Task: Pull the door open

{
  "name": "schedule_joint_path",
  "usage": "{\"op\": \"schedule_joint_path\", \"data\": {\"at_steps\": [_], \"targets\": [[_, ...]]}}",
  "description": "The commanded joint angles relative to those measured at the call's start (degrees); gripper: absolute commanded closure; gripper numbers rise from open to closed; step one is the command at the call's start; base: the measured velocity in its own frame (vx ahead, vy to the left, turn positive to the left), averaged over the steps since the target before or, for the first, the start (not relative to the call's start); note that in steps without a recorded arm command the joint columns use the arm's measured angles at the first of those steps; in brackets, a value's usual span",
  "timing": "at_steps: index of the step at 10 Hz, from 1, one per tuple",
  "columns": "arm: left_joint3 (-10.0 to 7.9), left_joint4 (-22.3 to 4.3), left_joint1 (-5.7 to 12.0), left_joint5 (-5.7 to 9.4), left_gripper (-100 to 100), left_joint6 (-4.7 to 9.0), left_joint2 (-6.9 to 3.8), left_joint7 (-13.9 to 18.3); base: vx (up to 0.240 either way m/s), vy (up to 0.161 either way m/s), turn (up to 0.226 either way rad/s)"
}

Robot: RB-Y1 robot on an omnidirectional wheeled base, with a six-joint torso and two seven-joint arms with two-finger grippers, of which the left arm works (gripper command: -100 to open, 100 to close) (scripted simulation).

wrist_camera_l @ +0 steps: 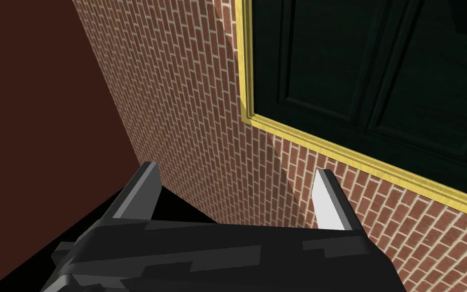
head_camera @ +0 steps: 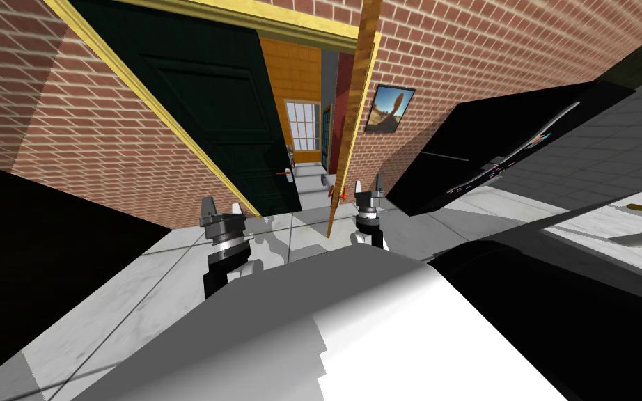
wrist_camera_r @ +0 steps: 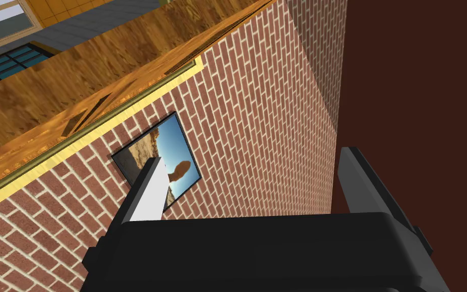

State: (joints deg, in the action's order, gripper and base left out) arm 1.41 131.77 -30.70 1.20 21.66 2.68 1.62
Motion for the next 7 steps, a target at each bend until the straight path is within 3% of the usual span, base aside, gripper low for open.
{"op": "schedule_joint_path", "data": {"at_steps": [1,7], "targets": [[-0.65,-2.2,1.2,0.18,-100,0.2,-0.64,-0.1,-0.044,-0.039,-0.067],[-3.08,-10.3,5.73,0.84,-100,0.97,-2.78,-0.7,0.081,0.028,-0.078]]}}
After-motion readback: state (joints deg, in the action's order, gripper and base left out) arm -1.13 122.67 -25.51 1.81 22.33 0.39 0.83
